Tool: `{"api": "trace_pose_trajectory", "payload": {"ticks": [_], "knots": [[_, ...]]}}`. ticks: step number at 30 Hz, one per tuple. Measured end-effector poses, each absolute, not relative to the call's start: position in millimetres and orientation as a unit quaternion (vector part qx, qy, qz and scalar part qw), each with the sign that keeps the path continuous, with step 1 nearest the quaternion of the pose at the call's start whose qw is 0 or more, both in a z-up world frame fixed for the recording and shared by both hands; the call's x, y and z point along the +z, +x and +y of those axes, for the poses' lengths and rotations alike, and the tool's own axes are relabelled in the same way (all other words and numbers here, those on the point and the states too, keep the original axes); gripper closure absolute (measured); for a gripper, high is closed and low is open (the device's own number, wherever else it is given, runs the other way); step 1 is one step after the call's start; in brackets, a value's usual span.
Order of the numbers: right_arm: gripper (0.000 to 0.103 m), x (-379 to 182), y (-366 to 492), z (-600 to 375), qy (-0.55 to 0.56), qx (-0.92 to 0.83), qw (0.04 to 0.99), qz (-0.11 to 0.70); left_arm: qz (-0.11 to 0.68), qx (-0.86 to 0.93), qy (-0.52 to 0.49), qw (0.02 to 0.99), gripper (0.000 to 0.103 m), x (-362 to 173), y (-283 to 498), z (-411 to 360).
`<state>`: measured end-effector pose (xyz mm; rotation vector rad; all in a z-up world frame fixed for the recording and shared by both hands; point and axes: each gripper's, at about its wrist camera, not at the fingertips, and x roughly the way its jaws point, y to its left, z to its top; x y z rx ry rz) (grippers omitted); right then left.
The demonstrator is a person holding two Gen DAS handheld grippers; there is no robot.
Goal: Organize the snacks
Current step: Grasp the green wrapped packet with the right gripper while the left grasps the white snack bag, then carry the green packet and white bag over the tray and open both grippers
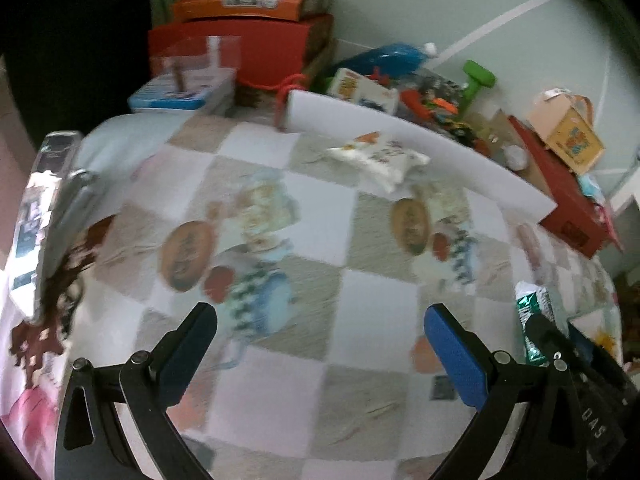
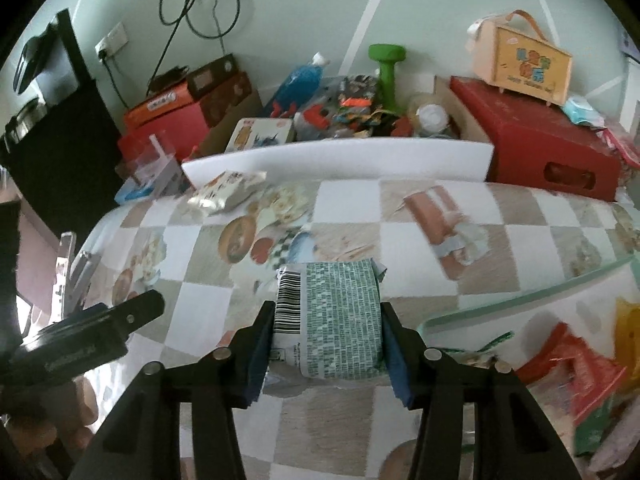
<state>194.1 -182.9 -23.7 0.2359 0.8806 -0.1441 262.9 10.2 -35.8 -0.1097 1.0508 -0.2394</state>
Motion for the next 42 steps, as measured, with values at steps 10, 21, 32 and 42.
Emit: {"api": "trace_pose_trajectory", "payload": {"ticks": [10,21,32,42], "knots": [[0.05,-7,187,-211,0.122,-0.078,0.898,0.415,0.478,-0.182,0.05,0.858,0.006,-19,321,-46],[0.05,-20,184,-227,0.134,-0.081,0.891,0.426,0.478,-0.207,0.086,0.849,0.028,-36,377,-74],[0.05,-26,180,-234,0.146,-0.081,0.89,0.425,0.478,-0.219,0.12,0.842,0.047,-46,390,-98],[0.05,-14,165,-237,0.16,-0.081,0.893,0.413,0.466,-0.2,0.095,0.857,0.049,-40,361,-89]]}}
